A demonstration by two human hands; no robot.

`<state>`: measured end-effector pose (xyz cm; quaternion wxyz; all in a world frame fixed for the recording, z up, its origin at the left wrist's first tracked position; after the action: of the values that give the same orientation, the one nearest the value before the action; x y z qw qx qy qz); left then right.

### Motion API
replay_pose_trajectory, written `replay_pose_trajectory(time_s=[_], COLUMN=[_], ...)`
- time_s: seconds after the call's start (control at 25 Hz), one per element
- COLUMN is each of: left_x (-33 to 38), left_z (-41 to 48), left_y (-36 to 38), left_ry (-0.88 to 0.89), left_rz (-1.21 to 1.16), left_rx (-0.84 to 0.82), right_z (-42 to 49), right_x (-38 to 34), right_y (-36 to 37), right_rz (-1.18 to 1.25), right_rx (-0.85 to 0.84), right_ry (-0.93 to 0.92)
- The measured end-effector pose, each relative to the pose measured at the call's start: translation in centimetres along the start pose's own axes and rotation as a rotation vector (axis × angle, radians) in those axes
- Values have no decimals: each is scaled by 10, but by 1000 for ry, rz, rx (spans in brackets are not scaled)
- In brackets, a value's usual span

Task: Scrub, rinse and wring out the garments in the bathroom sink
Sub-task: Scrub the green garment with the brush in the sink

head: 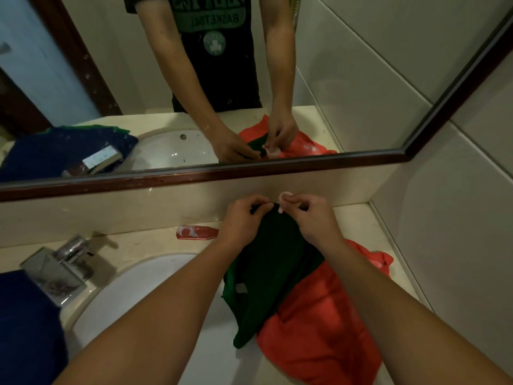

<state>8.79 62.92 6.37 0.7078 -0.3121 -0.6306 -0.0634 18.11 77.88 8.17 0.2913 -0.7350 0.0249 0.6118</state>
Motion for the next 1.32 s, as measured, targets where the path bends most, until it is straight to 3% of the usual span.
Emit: replay_pose_trajectory(time_s=[0.28, 0.76, 0.96, 1.32], left_x=[-2, 0, -4, -3], left_z=[-1, -6, -2, -37], left_y=[8, 7, 13, -5], left_ry=[38, 60, 66, 43], left_rz=[-13, -17, -42, 56], left_rx=[-19, 28, -44, -66], right_z=[10, 9, 13, -40], right_x=[11, 4, 12, -13], right_y=[2, -2, 1, -14], right_rz=[-27, -98, -122, -352], right_rx=[-75, -14, -56, -32], right_ry=[38, -14, 2, -90])
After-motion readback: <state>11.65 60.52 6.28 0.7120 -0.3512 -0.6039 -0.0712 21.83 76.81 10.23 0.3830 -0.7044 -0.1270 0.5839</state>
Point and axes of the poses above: each hand's wrist, its own z-axis towards the middle knuckle, its own y-axis out of the palm, x = y × z, the point moved 6 cm from there along z, towards the middle knuckle, and after that the axes turned 7 degrees about -z, right-handed, at the moved point
